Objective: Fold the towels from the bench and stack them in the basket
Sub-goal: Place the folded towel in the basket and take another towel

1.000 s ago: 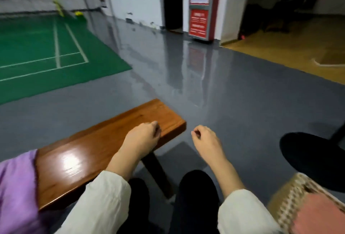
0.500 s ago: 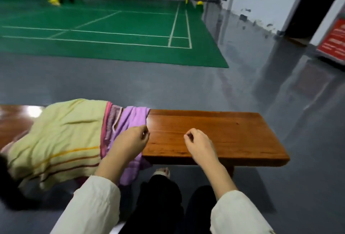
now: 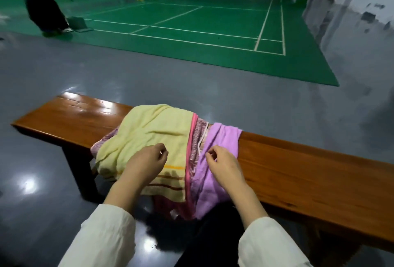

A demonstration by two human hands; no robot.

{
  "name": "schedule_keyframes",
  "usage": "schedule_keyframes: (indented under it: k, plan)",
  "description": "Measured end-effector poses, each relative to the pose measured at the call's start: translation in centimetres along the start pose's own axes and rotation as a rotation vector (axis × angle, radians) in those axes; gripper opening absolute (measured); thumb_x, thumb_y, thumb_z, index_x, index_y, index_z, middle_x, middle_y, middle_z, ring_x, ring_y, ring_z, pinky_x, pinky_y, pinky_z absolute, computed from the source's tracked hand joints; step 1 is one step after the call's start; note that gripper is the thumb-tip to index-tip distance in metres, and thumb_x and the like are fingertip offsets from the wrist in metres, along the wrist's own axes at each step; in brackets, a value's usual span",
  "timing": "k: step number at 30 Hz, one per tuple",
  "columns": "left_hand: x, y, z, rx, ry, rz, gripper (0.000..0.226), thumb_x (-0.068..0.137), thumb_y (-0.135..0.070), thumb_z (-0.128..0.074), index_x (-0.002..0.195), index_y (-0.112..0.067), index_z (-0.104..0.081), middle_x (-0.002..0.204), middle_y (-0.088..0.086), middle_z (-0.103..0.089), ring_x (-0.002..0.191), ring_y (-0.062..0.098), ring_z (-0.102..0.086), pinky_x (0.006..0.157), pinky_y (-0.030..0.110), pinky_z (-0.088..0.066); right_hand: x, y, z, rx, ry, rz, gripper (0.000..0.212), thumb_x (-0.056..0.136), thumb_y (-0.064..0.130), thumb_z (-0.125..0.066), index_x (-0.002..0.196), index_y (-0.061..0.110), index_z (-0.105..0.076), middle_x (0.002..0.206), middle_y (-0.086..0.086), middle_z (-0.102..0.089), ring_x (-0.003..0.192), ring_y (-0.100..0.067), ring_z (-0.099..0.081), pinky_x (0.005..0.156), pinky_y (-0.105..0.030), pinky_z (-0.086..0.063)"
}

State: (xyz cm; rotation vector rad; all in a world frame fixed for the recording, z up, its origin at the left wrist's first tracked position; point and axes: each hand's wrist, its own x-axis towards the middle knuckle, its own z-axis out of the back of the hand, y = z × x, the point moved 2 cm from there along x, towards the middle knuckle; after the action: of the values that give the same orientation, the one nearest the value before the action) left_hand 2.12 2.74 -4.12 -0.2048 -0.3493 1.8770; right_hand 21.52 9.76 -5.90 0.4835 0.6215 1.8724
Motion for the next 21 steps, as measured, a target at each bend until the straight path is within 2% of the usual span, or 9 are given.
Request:
schedule_keyframes:
  k: [6,10,13,16,18,21]
  plan:
    - [2.0,5.9,1.8,0.007,-0.004,0.073,0.023,0.098,-0.029,-0.042,0.105,-0.017,-0.06,0.097,0.004,-0.067,0.085,0.022,-0.059,0.067,0.034,-0.047,4.1,3.9,-4.0,0.003,0.04,0.054,0.022,0.096,0.026,-0.047,0.101,0.01,-0.061,0.107,-0.008,-0.063,0.097,-0.027,-0.058,0.077,-0.035,-0.044]
    - [4.0,9.3,2.4,-0.004,-0.035,0.136,0.022,0.098,-0.028,-0.043,0.109,-0.018,-0.059,0.103,0.001,-0.066,0.085,0.017,-0.058,0.066,0.03,-0.045,7.1,5.1,-5.7,0.007,0.012,0.054,0.021,0.096,0.024,-0.047,0.103,0.011,-0.061,0.109,-0.008,-0.063,0.098,-0.026,-0.058,0.081,-0.035,-0.045]
    - [5.6,11.1,1.9,-0.048,-0.084,0.202,0.027,0.097,-0.031,-0.048,0.12,-0.019,-0.055,0.115,0.002,-0.061,0.094,0.019,-0.06,0.078,0.034,-0.05,9.2,5.5,-6.8,-0.012,-0.014,0.03,0.026,0.096,0.021,-0.047,0.117,0.009,-0.057,0.119,-0.009,-0.057,0.108,-0.026,-0.054,0.088,-0.035,-0.042]
    - [6.9,11.6,0.4,-0.083,-0.07,0.225,0.034,0.098,-0.032,-0.048,0.129,-0.02,-0.052,0.125,0.001,-0.054,0.107,0.021,-0.056,0.084,0.033,-0.046,10.9,5.1,-8.2,-0.062,0.004,0.002,0.034,0.096,0.021,-0.048,0.126,0.006,-0.051,0.126,-0.012,-0.05,0.116,-0.03,-0.049,0.095,-0.036,-0.039]
    - [7.2,11.7,-0.9,-0.076,-0.084,0.21,0.029,0.097,-0.031,-0.048,0.122,-0.019,-0.057,0.119,0.0,-0.056,0.107,0.022,-0.053,0.082,0.034,-0.046,11.5,4.7,-9.1,-0.113,0.022,-0.001,0.031,0.096,0.023,-0.049,0.121,0.005,-0.053,0.123,-0.014,-0.049,0.113,-0.032,-0.048,0.093,-0.036,-0.039]
    - [7.1,11.9,-2.1,-0.103,-0.168,0.234,0.014,0.094,-0.027,-0.056,0.102,-0.017,-0.061,0.101,0.0,-0.058,0.098,0.022,-0.051,0.076,0.037,-0.046,11.9,4.2,-10.1,-0.117,0.02,-0.005,0.022,0.095,0.022,-0.052,0.11,0.007,-0.057,0.116,-0.012,-0.049,0.108,-0.03,-0.048,0.089,-0.036,-0.038]
